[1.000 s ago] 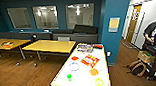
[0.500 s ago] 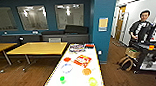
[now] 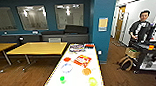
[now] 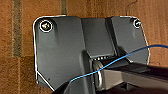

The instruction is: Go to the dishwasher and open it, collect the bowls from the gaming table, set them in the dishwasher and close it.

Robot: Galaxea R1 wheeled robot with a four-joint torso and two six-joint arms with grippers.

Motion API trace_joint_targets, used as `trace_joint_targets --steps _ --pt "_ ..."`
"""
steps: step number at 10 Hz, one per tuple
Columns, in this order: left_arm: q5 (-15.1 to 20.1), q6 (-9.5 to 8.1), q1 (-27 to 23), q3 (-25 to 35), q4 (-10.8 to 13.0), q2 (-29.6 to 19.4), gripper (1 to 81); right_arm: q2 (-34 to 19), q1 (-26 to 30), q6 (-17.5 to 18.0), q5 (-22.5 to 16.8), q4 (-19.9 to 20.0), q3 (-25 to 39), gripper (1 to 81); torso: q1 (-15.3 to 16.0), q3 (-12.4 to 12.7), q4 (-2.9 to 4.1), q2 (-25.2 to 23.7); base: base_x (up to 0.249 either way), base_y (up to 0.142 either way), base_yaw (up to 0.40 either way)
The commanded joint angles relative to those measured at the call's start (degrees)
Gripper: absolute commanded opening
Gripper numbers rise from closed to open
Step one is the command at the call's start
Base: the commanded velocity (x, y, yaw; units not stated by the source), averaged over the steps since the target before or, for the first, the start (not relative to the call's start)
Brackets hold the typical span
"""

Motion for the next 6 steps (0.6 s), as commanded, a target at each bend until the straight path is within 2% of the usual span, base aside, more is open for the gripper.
trace_joint_targets --steps 1,2,6 --pt "3.25 0.12 -2.85 0.30 -0.57 -0.15 81.1 -0.05 1.98 -0.20 -2.56 -0.63 0.32 81.1 0.01 0.00 0.00 0.00 0.000 0.000 0.000" --pt "3.25 0.12 -2.85 0.30 -0.57 -0.15 81.1 -0.05 1.98 -0.20 -2.56 -0.63 0.32 81.1 0.01 0.00 0.00 0.00 0.000 0.081 0.000" --pt "3.25 0.12 -2.85 0.30 -0.57 -0.24 81.1 -0.05 1.89 -0.20 -2.56 -0.63 0.32 81.1 0.01 0.00 0.00 0.00 0.000 0.130 0.000"
